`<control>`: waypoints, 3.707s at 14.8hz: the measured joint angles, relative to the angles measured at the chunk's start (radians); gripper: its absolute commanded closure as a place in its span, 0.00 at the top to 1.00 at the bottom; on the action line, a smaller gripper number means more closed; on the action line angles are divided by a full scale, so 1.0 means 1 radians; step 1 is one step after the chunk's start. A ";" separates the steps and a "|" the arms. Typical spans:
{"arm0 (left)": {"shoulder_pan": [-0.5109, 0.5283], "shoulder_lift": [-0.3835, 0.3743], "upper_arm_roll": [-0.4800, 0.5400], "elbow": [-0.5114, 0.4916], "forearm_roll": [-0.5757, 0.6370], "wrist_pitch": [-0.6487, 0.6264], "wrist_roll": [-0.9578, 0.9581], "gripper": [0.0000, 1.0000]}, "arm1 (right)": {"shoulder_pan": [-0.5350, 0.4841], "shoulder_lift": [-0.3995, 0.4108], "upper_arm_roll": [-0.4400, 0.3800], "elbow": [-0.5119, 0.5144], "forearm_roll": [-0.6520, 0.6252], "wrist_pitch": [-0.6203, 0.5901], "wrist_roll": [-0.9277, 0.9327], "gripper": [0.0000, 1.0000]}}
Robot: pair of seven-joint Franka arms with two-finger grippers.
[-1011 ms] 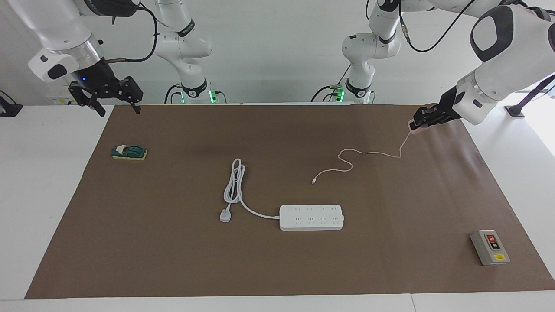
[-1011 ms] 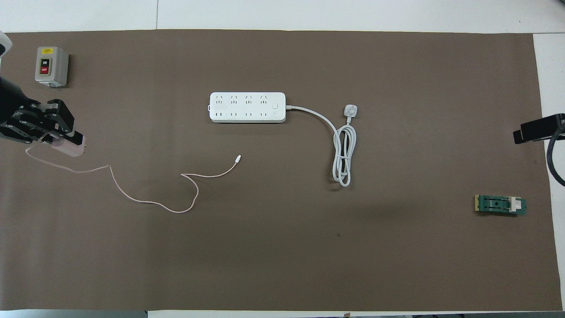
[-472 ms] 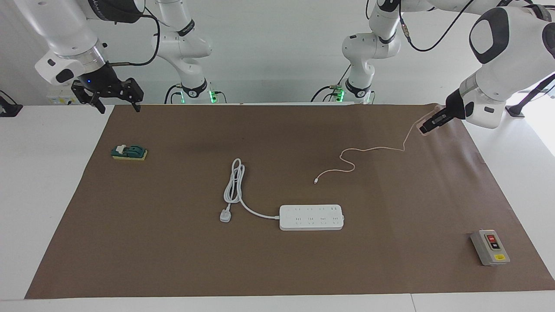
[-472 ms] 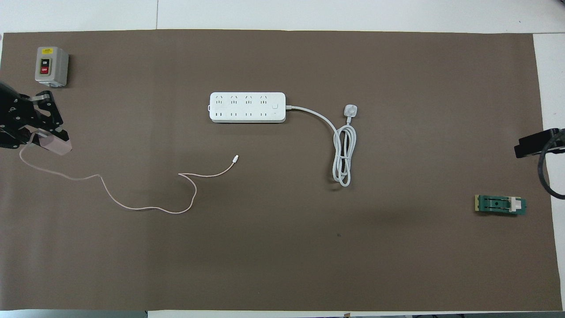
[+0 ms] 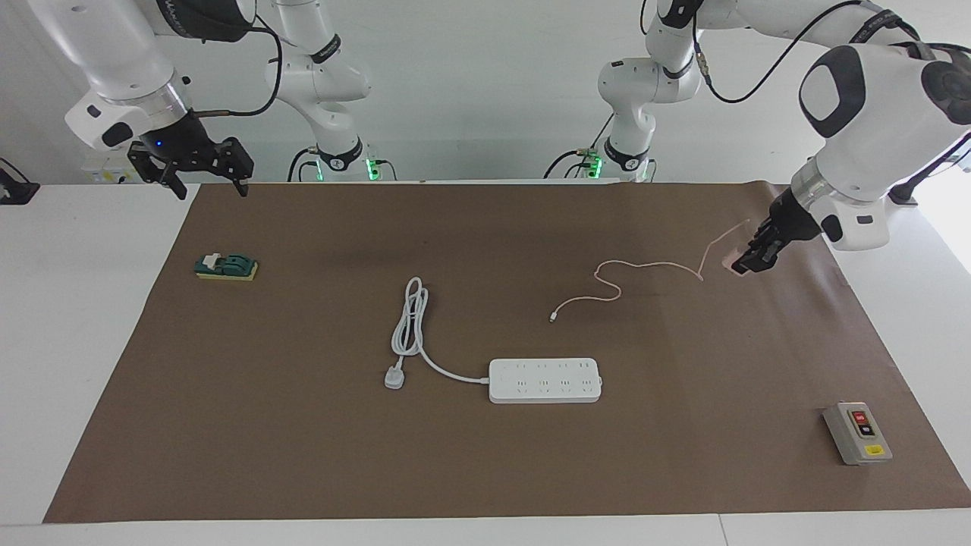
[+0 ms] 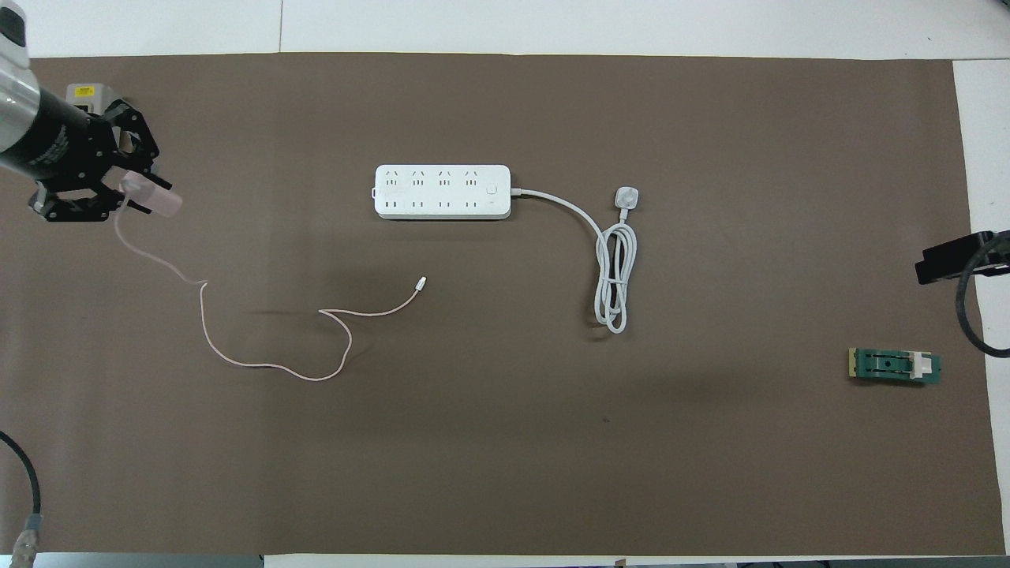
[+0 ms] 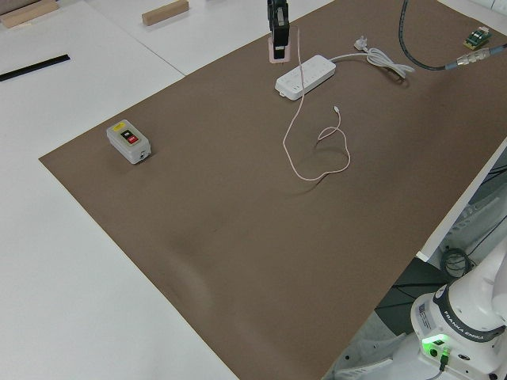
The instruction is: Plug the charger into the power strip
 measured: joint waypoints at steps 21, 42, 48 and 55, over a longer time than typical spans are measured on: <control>-0.270 0.242 -0.002 -0.025 0.053 0.356 -0.920 0.00 | -0.003 -0.008 -0.001 -0.006 0.000 -0.004 0.000 1.00; -0.323 0.246 -0.001 -0.150 0.136 0.522 -0.992 0.00 | -0.003 -0.008 -0.001 -0.006 0.000 -0.004 0.000 1.00; -0.324 0.246 -0.001 -0.170 0.137 0.523 -0.993 0.00 | -0.003 -0.008 -0.001 -0.006 0.000 -0.004 0.000 1.00; -0.325 0.247 -0.001 -0.171 0.152 0.527 -0.993 0.00 | -0.003 -0.008 -0.001 -0.006 0.000 -0.004 0.000 1.00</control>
